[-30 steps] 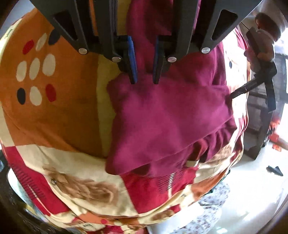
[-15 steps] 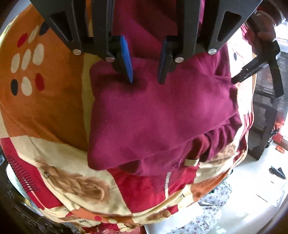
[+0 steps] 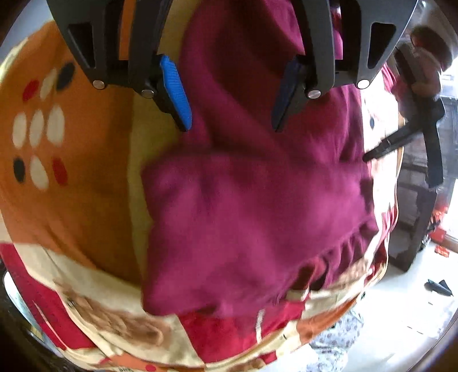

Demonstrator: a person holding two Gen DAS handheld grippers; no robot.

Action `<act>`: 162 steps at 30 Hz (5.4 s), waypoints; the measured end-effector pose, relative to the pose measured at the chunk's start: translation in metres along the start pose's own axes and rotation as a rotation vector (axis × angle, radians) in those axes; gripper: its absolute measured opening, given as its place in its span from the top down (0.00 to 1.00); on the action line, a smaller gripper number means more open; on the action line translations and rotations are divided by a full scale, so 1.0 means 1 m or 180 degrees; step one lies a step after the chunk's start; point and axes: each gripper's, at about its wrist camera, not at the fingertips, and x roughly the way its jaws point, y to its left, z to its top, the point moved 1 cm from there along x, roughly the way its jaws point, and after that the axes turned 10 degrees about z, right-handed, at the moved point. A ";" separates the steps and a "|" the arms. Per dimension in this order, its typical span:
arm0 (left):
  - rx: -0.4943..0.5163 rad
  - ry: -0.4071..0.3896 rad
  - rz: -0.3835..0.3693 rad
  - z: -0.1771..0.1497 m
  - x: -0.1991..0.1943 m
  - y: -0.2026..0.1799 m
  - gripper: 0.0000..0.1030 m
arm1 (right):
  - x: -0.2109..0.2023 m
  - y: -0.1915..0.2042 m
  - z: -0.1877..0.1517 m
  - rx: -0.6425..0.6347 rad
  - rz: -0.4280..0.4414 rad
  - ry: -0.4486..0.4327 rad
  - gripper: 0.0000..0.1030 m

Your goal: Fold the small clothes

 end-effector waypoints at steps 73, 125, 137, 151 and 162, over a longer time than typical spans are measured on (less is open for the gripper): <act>0.1011 0.1037 -0.0365 -0.236 -0.035 -0.009 0.92 | 0.025 -0.018 -0.202 0.0664 0.0689 0.1228 0.51; 0.0337 -0.0097 -0.0612 0.166 0.015 -0.037 0.92 | -0.015 -0.077 0.174 0.0761 0.1124 -0.0826 0.93; 0.0097 -0.0131 -0.0567 0.182 0.025 -0.037 0.88 | 0.007 -0.075 0.190 0.0665 0.0814 -0.0787 0.92; -0.0077 -0.0374 -0.0635 0.132 -0.029 0.032 0.41 | -0.068 0.005 0.189 -0.0049 0.0762 -0.1142 0.41; -0.0229 -0.0204 -0.0785 0.071 -0.025 0.050 0.41 | 0.041 0.156 0.175 -0.1286 0.0835 -0.0371 0.41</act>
